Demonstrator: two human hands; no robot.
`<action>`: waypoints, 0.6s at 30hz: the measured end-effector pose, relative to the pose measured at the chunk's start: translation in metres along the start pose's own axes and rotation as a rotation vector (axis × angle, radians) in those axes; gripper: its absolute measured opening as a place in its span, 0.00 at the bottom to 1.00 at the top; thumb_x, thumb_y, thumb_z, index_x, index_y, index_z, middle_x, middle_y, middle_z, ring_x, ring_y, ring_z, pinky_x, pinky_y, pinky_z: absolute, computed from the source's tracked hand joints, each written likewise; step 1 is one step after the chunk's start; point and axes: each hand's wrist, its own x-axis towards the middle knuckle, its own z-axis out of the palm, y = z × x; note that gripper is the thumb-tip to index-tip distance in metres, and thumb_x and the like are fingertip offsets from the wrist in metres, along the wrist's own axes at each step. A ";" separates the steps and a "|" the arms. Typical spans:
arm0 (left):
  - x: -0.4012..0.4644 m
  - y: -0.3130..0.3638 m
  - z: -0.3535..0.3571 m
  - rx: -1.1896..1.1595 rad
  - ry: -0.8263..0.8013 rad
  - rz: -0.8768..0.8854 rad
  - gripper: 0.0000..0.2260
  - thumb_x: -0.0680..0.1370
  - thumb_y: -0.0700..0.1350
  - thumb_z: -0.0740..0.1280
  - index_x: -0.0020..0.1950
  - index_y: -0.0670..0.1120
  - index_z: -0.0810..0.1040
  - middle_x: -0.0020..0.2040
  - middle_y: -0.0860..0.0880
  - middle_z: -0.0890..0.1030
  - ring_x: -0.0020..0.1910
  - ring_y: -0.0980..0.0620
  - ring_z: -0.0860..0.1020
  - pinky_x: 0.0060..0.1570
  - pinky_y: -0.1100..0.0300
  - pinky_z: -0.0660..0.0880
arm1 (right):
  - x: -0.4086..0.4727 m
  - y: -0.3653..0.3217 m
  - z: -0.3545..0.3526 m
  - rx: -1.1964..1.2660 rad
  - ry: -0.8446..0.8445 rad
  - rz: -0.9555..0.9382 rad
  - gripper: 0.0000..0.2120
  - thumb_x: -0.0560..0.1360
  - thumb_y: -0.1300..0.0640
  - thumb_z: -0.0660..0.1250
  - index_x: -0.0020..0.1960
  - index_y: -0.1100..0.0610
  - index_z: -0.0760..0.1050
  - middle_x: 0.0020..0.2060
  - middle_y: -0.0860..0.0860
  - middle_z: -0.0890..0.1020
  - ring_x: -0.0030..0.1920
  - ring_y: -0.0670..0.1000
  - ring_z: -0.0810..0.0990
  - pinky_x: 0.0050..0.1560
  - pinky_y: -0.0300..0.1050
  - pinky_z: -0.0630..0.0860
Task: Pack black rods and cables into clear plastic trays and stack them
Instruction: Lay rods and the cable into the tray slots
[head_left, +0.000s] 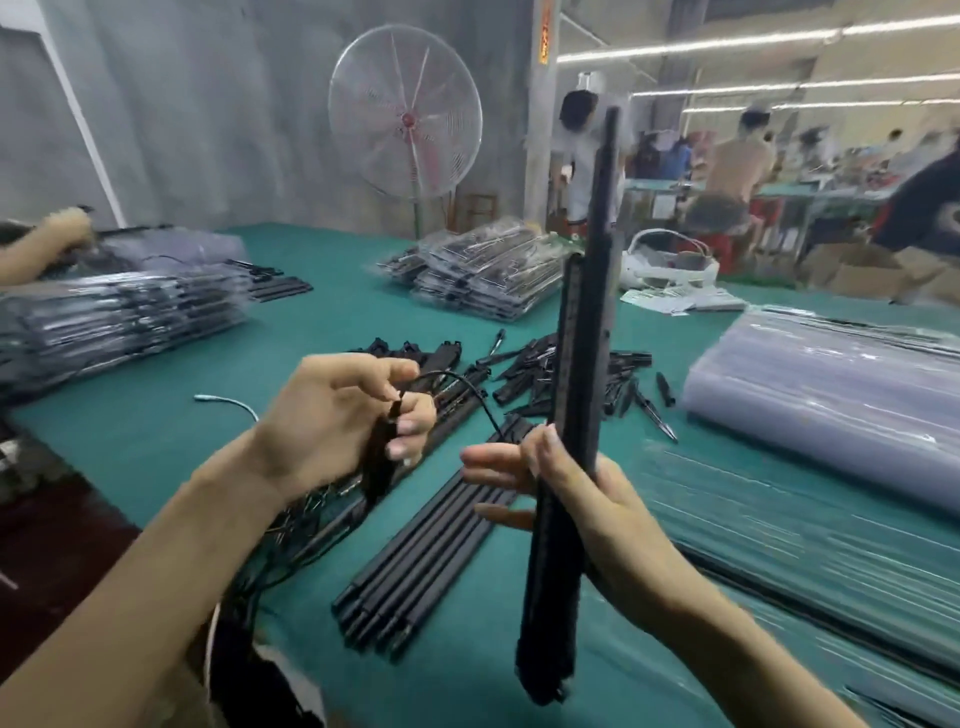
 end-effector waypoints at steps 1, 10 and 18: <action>0.000 -0.003 -0.005 -0.016 -0.004 -0.010 0.14 0.63 0.35 0.58 0.46 0.44 0.62 0.32 0.45 0.66 0.28 0.49 0.67 0.32 0.57 0.69 | 0.005 0.005 0.013 0.008 -0.035 0.010 0.12 0.72 0.45 0.63 0.47 0.51 0.79 0.53 0.57 0.83 0.56 0.56 0.81 0.56 0.58 0.78; -0.022 -0.025 -0.033 0.576 0.297 0.263 0.14 0.72 0.45 0.65 0.56 0.47 0.79 0.45 0.51 0.82 0.45 0.58 0.79 0.46 0.67 0.76 | 0.043 0.038 0.079 0.052 0.123 0.029 0.13 0.68 0.70 0.74 0.43 0.60 0.71 0.39 0.54 0.80 0.37 0.53 0.82 0.44 0.51 0.82; -0.057 -0.063 -0.093 0.876 0.388 0.171 0.08 0.75 0.49 0.65 0.48 0.61 0.82 0.43 0.54 0.83 0.40 0.62 0.79 0.40 0.71 0.72 | 0.055 0.047 0.089 -0.052 0.119 0.008 0.16 0.70 0.68 0.72 0.41 0.54 0.66 0.46 0.54 0.83 0.41 0.53 0.83 0.45 0.43 0.78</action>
